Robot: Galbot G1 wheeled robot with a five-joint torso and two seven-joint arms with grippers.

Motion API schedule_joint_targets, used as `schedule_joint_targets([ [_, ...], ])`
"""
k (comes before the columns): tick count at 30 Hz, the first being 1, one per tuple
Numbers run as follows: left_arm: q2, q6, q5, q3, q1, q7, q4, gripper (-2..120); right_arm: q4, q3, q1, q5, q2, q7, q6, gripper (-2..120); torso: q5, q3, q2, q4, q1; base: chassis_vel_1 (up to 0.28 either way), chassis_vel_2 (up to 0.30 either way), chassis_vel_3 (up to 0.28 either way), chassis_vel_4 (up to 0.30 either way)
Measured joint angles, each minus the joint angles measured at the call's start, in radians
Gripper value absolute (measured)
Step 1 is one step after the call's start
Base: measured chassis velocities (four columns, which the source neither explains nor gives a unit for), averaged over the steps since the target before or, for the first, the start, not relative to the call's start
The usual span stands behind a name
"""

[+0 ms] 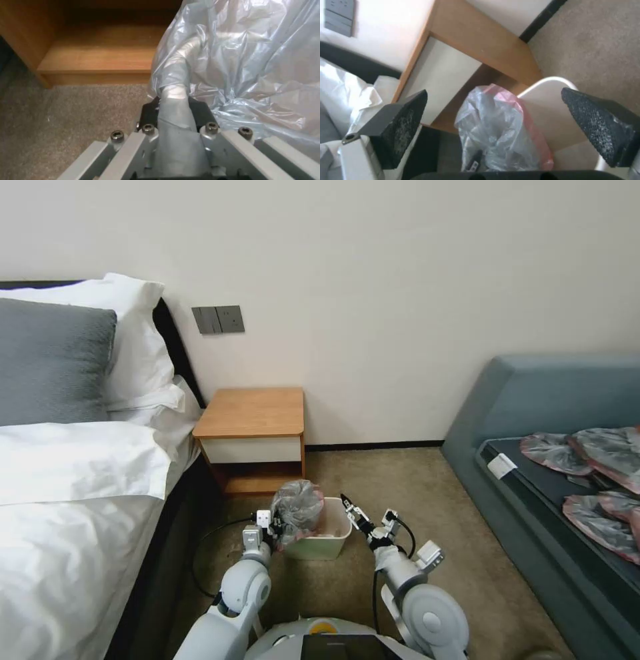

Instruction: Pick up the garbage bag from the table and place it over the trash can.

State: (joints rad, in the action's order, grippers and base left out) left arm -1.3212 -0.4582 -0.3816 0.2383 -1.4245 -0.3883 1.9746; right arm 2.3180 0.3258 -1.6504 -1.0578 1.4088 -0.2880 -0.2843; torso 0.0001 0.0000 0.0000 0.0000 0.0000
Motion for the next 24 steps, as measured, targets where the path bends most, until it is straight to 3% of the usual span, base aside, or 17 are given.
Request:
schedule_joint_targets([
  [5, 0.004, 0.04, -0.003, -0.001, -0.011, -0.007, 0.009, 9, 0.045, -0.013, 0.005, 0.002, -0.009, 0.0, -0.001, 100, -0.0006, 0.0, 0.0, -0.0004, 0.0, 0.0, 0.0, 0.0, 0.0],
  [8, 0.011, 0.104, -0.003, 0.007, -0.023, -0.008, 0.024, 7, 0.078, -0.038, 0.014, 0.004, -0.025, 0.0, -0.009, 100, -0.0002, 0.0, 0.0, -0.0002, 0.0, 0.0, 0.0, 0.0, 0.0],
  [10, 0.016, 0.189, -0.004, 0.016, -0.036, 0.001, 0.037, 7, 0.089, -0.069, 0.027, 0.007, -0.041, 0.008, -0.023, 100, -0.0002, 0.0, 0.0, 0.0, 0.0, 0.0, 0.0, 0.0, 0.0],
  [14, 0.017, 0.251, -0.003, 0.027, -0.053, 0.019, 0.064, 7, 0.076, -0.11, 0.062, 0.01, -0.061, 0.024, -0.054, 100, -0.0001, 0.0, 0.0, -0.0001, 0.0, 0.0, 0.0, 0.0, 0.0],
  [24, 0.025, 0.297, 0.007, 0.049, -0.124, 0.055, 0.162, 7, -0.03, -0.173, 0.203, 0.033, -0.091, -0.018, -0.064, 100, 0.0, 0.0, 0.0, 0.0001, 0.0, 0.0, 0.0, 0.0, 0.0],
])
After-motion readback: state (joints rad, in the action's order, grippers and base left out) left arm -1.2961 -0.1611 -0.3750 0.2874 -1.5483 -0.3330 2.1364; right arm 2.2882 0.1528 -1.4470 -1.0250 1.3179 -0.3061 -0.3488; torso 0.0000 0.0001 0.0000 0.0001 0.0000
